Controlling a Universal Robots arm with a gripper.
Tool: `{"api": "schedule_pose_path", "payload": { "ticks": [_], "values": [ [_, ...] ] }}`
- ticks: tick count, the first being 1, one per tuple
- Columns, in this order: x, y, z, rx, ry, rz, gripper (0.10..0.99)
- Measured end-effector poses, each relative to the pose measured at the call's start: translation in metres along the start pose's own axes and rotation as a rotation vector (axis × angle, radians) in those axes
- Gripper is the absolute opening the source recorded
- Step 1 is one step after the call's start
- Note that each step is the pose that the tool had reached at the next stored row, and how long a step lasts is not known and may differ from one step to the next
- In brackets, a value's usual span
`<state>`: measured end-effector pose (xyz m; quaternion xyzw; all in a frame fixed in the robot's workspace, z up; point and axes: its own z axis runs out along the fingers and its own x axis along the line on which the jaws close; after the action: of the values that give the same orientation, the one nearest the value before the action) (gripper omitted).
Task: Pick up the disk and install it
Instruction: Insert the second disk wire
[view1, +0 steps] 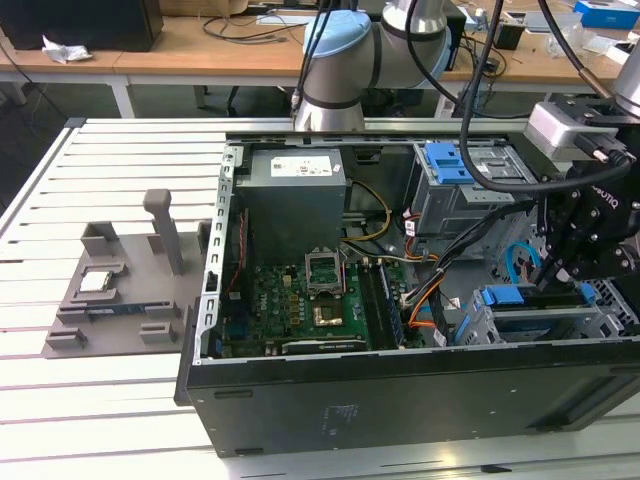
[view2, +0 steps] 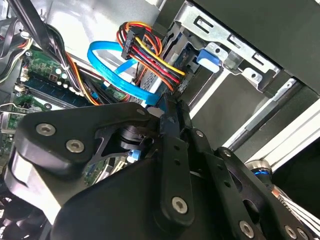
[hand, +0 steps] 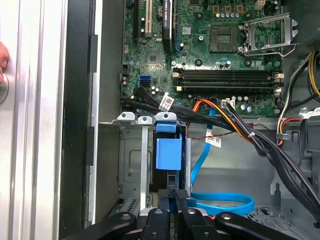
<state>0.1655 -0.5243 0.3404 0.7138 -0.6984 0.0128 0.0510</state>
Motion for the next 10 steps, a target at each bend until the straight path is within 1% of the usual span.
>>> {"api": "schedule_pose_path", "payload": {
  "ticks": [5, 6, 7, 10],
  "values": [
    [0.0, 0.0, 0.0003, 0.0, -0.0005, 0.0, 0.169],
    [0.0, 0.0, 0.0003, 0.0, -0.0006, 0.0, 0.235],
    [0.0003, 0.0002, -0.0033, 0.0, -0.0011, 0.0, 0.235],
    [0.0016, 0.001, -0.0183, 0.0, -0.0004, 0.0, 0.235]
  ]
}}
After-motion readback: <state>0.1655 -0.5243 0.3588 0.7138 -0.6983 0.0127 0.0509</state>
